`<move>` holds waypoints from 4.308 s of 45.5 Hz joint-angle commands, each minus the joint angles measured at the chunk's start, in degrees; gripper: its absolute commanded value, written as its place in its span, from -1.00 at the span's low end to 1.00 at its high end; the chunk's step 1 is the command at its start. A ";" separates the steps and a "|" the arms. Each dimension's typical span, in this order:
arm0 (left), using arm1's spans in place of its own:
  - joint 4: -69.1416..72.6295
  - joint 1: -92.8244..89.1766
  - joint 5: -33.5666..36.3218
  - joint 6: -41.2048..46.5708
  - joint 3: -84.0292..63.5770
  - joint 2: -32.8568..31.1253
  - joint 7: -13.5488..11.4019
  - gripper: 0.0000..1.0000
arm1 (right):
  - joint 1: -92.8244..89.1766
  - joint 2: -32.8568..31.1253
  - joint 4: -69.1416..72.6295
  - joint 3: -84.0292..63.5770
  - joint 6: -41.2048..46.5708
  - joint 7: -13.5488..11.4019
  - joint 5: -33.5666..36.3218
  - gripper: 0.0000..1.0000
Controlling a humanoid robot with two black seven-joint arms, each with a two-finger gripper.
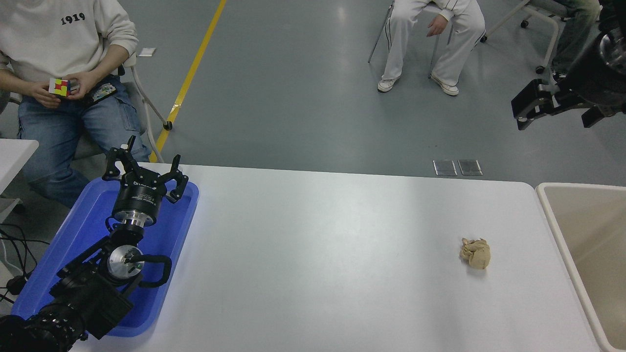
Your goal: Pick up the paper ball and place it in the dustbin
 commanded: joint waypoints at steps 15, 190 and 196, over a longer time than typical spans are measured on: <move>0.00 0.08 0.00 0.01 0.09 0.04 0.09 1.00 | -0.08 -0.08 0.00 0.04 0.00 0.00 0.00 1.00; 0.00 0.08 0.00 0.01 0.00 -0.05 0.08 1.00 | -64.60 9.94 -27.07 18.93 -38.85 0.09 -1.41 1.00; 0.00 0.08 0.00 0.01 0.00 -0.05 0.00 1.00 | -65.74 10.55 -27.60 18.93 -39.20 0.00 -1.41 1.00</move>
